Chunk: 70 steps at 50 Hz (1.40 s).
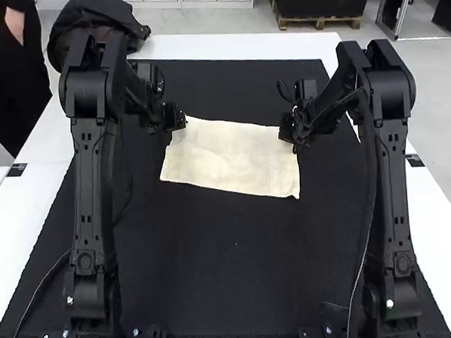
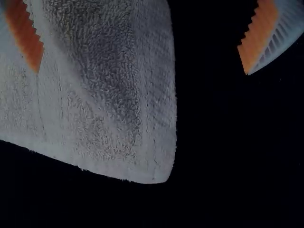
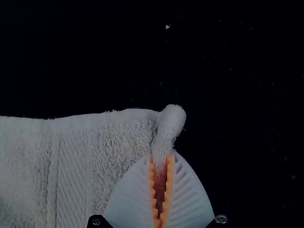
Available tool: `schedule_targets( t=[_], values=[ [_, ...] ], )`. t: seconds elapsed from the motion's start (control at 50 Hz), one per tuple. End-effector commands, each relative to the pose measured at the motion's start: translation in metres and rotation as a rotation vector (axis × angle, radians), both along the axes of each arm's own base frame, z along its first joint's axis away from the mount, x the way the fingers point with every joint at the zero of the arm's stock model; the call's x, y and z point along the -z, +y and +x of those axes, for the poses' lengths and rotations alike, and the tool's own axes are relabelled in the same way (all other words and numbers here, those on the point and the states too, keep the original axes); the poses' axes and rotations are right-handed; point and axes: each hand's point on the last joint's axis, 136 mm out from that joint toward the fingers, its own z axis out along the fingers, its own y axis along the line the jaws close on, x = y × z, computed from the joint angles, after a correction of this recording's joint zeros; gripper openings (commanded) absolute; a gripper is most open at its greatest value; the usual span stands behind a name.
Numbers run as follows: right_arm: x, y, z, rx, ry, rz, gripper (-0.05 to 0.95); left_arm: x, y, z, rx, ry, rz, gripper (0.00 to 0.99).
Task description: Fold the towel.
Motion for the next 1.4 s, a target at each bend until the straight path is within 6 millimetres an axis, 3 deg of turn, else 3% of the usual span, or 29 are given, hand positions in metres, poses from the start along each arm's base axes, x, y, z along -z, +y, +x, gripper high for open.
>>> schedule_targets(
  t=[0.0,0.62,0.86,1.18,1.38],
  values=[
    [0.035,0.028,-0.039,-0.104,0.136,0.070,0.00,-0.022,-0.010,0.004,0.029,-0.041,-0.013,0.970],
    [0.034,0.029,-0.044,-0.110,0.140,0.071,0.00,-0.046,-0.033,0.019,0.055,-0.135,-0.018,0.970],
    [0.031,0.029,-0.046,-0.114,0.138,0.076,0.00,-0.037,-0.032,0.024,0.048,-0.134,-0.014,0.970],
    [0.030,0.031,-0.049,-0.123,0.142,0.079,0.00,-0.040,-0.030,0.038,0.032,-0.161,-0.005,0.970],
    [0.030,0.030,-0.050,-0.124,0.143,0.081,0.00,-0.025,-0.028,0.042,0.027,-0.139,-0.004,0.970]
  ],
)
